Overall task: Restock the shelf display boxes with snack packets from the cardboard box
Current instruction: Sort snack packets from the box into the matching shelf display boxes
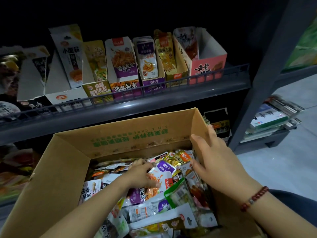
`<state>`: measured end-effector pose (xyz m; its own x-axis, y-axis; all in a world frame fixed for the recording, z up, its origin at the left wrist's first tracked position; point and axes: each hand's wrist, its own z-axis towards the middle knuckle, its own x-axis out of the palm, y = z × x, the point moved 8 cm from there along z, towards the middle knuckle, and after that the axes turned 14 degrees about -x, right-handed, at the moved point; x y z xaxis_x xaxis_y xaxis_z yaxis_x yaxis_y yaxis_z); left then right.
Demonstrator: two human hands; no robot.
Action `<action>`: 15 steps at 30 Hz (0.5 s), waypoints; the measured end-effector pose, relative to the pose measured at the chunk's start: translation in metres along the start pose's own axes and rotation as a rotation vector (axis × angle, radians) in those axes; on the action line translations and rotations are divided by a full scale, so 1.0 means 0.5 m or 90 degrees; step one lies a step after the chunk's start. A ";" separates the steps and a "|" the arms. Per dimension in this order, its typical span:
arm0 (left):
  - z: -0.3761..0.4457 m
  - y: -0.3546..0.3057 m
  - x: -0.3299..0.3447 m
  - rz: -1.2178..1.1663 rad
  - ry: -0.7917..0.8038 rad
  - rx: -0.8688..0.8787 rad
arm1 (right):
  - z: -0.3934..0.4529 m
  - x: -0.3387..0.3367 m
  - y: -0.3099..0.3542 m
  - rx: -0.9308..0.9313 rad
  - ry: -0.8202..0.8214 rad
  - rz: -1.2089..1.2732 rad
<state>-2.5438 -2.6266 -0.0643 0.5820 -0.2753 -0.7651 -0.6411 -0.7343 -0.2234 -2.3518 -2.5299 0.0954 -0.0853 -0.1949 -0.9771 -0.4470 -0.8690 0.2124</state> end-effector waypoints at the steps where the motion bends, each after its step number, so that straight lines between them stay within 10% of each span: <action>1: 0.001 0.007 0.008 -0.020 0.034 -0.008 | 0.000 -0.001 0.000 0.000 -0.002 0.000; 15: -0.018 0.007 -0.004 0.054 0.107 -0.025 | 0.000 -0.001 0.000 -0.001 -0.003 0.006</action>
<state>-2.5426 -2.6343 -0.0582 0.6042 -0.4343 -0.6681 -0.6730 -0.7270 -0.1360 -2.3520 -2.5297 0.0958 -0.0944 -0.2012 -0.9750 -0.4453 -0.8674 0.2221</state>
